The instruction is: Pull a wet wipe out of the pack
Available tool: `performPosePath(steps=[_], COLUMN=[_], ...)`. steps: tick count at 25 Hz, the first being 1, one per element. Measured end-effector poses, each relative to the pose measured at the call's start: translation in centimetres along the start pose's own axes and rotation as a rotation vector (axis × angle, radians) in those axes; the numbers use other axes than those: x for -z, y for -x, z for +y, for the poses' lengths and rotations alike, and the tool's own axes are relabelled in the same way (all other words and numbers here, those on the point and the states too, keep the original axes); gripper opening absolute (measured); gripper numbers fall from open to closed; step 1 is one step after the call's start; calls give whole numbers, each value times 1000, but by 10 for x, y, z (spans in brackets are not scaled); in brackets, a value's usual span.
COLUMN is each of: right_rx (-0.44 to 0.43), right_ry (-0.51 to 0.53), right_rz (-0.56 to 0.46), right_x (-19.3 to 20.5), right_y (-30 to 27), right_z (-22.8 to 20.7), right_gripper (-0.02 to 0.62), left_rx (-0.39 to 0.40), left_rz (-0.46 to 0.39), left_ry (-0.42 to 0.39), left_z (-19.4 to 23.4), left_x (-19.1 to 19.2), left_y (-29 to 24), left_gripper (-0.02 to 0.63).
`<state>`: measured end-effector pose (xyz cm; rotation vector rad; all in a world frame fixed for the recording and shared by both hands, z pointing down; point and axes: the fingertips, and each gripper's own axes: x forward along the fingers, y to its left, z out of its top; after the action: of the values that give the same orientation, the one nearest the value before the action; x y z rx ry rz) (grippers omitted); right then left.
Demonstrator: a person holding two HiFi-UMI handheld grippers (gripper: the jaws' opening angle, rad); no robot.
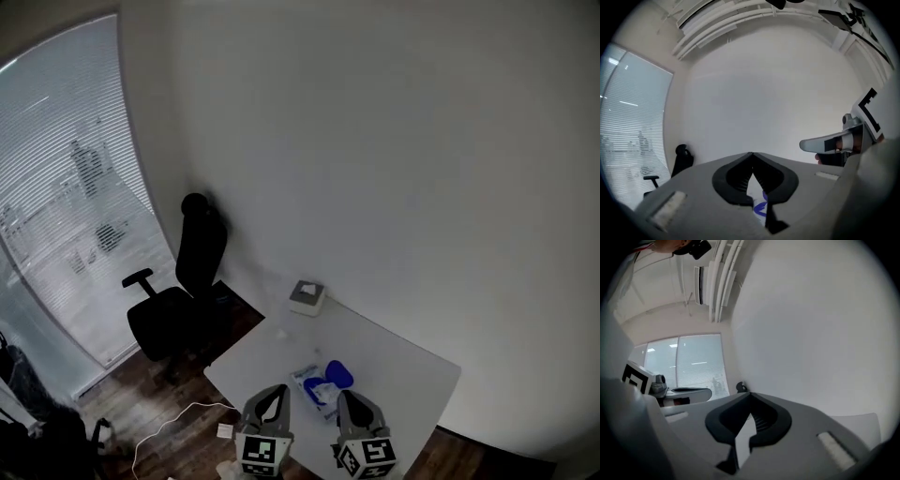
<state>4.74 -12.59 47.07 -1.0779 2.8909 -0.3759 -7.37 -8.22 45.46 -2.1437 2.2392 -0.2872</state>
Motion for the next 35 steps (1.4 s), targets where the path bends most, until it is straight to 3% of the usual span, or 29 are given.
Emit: performPosePath(steps=[5,11,23,35], right_rx=[211,355,508,647], right_ry=[5,23,45,44], right_rz=[3,-9,-30,-25], right_x=[3,-4,-5,-3], right_y=[-23,-58,-91,-56], right_z=[-15,-2,28,14], right_gripper=[5,5,5,5], left_rx=[170,317,478,613], left_rz=[-26,-44,-77,-89], left_ry=[2,-8,7,31], left_z=[23,56,92,52], left_x=[6,5,9,10], left_y=[-47,-82,-100,-105], left_gripper=[5,5,5,5])
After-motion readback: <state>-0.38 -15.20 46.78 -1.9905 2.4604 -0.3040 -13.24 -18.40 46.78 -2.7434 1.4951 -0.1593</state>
